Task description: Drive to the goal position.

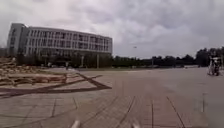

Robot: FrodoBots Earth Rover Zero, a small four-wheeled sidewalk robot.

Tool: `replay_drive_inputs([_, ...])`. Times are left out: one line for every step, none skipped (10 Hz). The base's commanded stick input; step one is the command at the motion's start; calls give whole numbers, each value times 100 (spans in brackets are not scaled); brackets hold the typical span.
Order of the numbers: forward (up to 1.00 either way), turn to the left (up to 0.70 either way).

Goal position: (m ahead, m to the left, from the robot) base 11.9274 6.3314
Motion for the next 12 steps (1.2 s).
replay_drive_inputs([85,0])
replay_drive_inputs([85,0])
replay_drive_inputs([85,0])
replay_drive_inputs([85,0])
replay_drive_inputs([85,0])
replay_drive_inputs([85,0])
replay_drive_inputs([85,0])
replay_drive_inputs([85,0])
replay_drive_inputs([85,0])
replay_drive_inputs([85,0])
replay_drive_inputs([85,5])
replay_drive_inputs([85,8])
